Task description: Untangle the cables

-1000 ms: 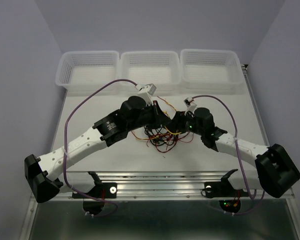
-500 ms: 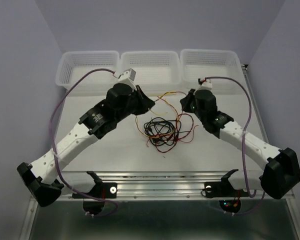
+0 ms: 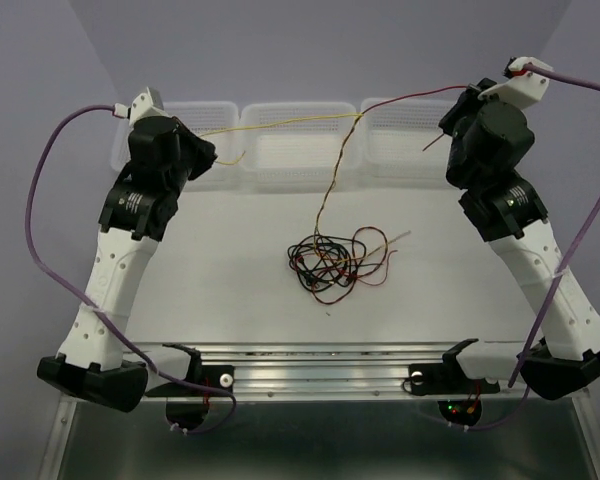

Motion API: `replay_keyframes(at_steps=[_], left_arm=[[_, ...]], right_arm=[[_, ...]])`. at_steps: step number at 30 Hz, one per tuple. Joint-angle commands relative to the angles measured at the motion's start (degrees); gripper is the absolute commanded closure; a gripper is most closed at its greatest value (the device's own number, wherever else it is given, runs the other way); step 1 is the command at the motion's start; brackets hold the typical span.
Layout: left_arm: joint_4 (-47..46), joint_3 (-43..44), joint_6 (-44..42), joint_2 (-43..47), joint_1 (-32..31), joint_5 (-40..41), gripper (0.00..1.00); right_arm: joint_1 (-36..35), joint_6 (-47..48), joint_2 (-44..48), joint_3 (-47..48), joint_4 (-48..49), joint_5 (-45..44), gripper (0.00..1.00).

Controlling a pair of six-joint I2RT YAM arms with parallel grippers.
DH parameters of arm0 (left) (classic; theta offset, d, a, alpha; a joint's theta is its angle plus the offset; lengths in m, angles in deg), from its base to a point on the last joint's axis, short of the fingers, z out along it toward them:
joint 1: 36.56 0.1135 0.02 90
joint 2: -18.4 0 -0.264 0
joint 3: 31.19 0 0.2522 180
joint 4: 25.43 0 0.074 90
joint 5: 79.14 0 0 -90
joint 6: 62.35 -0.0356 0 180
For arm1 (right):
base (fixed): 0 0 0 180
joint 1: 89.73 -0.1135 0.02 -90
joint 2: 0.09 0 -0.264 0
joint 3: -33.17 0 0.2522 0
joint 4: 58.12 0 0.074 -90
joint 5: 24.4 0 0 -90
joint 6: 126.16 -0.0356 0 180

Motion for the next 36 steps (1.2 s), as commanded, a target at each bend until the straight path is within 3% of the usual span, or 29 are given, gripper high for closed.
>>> replay_keyframes(at_steps=[1, 6, 8, 15, 26, 36], left_arm=[[2.0, -6.2, -1.5, -3.4, 10.0, -1.2, 1.0], [1.8, -14.9, -1.0, -5.5, 19.2, 2.4, 1.0], [3.5, -15.7, -0.8, -6.7, 23.9, 4.1, 1.0], [6.9, -15.0, 1.3, -6.8, 30.9, 9.9, 1.0], [9.5, -16.8, 2.9, -11.2, 42.1, 11.1, 1.0], [10.0, -16.3, 2.8, -11.8, 48.6, 8.7, 1.0]], right_arm=[[2.5, 6.6, -0.7, 4.9, -1.4, -9.6, 0.99], [5.5, 8.8, -1.2, 7.0, -0.6, -10.3, 0.99], [7.6, 10.2, -2.3, 9.3, -0.4, -10.5, 0.99], [15.6, 13.1, -5.5, 13.9, -0.3, -8.9, 0.99], [38.9, 11.6, -10.0, 16.3, -0.3, -2.7, 0.99], [39.7, 10.2, -11.1, 17.2, -0.5, -0.9, 0.99]])
